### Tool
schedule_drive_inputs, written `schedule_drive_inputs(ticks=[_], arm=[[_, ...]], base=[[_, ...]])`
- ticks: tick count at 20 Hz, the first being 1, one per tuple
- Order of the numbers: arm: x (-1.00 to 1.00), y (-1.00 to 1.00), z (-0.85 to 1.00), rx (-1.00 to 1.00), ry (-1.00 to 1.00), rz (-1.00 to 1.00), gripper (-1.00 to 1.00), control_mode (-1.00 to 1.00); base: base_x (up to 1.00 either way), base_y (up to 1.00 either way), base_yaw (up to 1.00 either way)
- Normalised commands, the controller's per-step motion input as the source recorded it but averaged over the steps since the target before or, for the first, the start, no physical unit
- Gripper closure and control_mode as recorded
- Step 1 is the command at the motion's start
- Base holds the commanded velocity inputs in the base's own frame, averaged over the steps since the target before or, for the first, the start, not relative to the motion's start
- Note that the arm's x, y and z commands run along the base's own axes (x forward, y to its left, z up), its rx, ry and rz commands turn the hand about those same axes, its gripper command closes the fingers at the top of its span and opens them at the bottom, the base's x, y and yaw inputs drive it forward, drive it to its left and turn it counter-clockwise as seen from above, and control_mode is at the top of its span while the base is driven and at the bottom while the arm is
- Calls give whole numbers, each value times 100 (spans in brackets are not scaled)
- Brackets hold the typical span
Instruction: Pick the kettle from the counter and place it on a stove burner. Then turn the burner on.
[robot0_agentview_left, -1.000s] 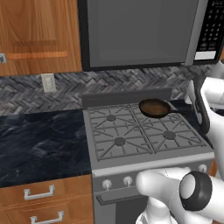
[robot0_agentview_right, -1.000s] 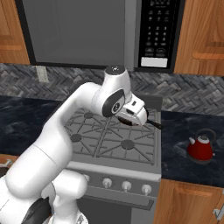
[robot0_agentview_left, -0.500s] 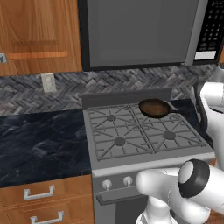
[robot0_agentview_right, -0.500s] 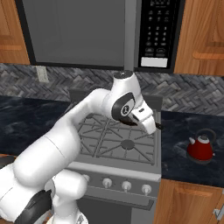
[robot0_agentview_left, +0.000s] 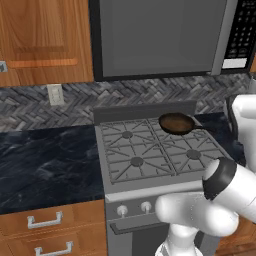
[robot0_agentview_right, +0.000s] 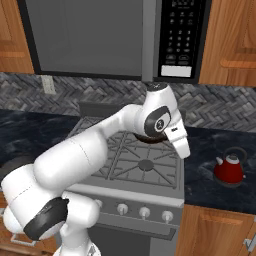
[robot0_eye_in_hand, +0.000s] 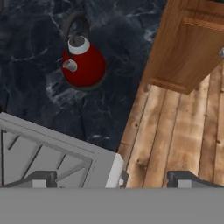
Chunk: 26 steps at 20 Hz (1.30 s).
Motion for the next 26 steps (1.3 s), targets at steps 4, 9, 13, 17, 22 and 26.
schedule_drive_inputs(ticks=[4, 9, 13, 17, 22, 26], arm=[[0, -56, 0, 1, -1, -14, -100, -100], [3, -52, 0, 3, 0, -9, -100, -100], [9, -43, 0, 4, 0, -2, -100, -100], [14, -42, -5, 3, 0, 0, -100, -100], [27, -45, -10, 4, 0, 0, -100, -100], [34, -42, -10, 4, 0, 0, -100, -100]], base=[[0, 0, 0], [0, 0, 0], [0, 0, 0], [0, 0, 0], [0, 0, 0], [0, 0, 0]])
